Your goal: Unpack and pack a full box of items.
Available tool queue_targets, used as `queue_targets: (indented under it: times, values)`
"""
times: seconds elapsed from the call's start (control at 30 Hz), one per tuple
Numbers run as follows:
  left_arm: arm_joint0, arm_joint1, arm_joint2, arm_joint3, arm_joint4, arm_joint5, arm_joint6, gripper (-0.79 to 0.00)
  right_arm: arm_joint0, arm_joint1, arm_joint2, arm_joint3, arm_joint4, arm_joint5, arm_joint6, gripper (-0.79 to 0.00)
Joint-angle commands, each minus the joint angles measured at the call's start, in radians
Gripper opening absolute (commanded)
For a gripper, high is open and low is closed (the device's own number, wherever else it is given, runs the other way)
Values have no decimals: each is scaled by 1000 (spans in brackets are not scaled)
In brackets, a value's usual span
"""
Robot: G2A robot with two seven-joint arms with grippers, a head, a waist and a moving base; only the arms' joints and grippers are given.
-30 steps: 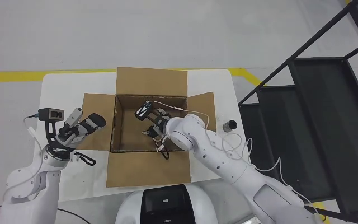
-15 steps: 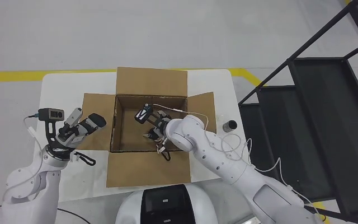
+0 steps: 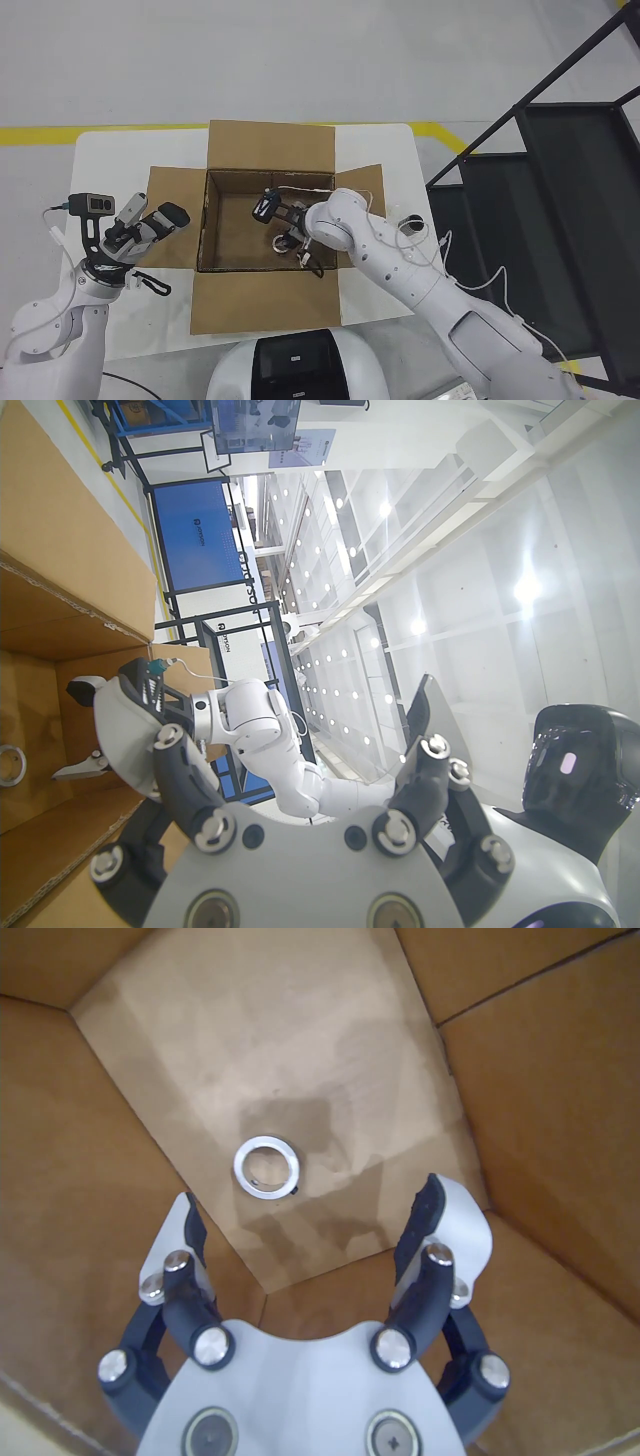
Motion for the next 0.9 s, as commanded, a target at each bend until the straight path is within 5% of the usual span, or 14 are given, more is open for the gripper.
queue_targets:
  times: [0.0,0.13,0.4,0.47,0.53,0.87]
  values:
    - [0,0,0,0,0,0,0,0,17,-7,-14,30,3,0,-2,-382]
    - [0,0,0,0,0,0,0,0,51,-27,-51,91,8,-13,-11,-394]
    - [0,0,0,0,0,0,0,0,101,-62,-106,199,7,-21,-34,-268]
    - [0,0,0,0,0,0,0,0,110,-69,-112,225,15,-22,-40,-363]
    - [0,0,0,0,0,0,0,0,118,-76,-120,247,18,-26,-42,-336]
    - [0,0,0,0,0,0,0,0,145,-108,-152,334,33,-45,-62,-582]
